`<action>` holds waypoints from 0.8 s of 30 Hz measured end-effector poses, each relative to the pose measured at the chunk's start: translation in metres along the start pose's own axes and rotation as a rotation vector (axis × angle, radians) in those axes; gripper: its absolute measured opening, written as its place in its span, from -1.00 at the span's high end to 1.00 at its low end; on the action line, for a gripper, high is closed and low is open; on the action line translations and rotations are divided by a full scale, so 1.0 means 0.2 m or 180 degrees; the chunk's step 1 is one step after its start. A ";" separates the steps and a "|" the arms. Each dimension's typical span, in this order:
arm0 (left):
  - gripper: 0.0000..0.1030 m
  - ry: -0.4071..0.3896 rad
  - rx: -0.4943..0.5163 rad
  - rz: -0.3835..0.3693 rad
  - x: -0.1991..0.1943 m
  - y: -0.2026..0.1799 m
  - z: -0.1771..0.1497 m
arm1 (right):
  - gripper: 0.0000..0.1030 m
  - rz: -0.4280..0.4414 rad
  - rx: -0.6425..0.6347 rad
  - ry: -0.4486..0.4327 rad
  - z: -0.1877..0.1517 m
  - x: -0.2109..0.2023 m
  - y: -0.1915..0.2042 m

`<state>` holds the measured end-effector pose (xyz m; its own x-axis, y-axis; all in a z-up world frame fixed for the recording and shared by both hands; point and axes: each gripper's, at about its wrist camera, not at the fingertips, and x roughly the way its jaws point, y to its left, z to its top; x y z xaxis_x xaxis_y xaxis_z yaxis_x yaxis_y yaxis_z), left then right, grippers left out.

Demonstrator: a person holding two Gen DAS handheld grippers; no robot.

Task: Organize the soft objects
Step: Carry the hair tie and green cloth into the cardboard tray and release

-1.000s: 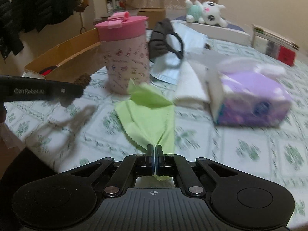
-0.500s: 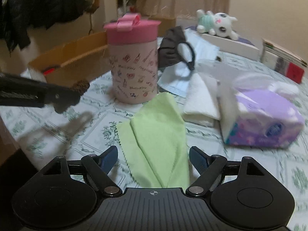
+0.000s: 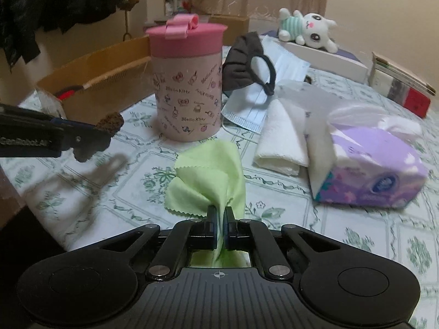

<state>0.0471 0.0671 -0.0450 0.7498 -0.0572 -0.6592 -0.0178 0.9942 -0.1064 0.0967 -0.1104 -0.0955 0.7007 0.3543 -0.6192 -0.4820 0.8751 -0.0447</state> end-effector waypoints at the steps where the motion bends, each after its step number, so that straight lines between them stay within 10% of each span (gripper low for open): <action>1: 0.64 -0.0016 0.0001 -0.0001 -0.01 0.00 0.00 | 0.92 0.0029 0.0028 -0.0022 0.01 -0.03 0.01; 13: 0.64 -0.0360 0.0044 0.0277 -0.27 0.23 0.14 | 0.92 0.0542 -0.0055 -0.0472 0.33 -0.21 0.31; 24: 0.63 -0.0395 -0.0056 0.0630 -0.24 0.73 0.32 | 0.92 0.0883 0.0014 -0.0565 0.75 0.07 0.63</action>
<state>0.0501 0.2198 0.0184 0.8060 0.1515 -0.5722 -0.1833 0.9831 0.0021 0.1256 0.0541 0.0084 0.6239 0.6310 -0.4610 -0.6654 0.7383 0.1101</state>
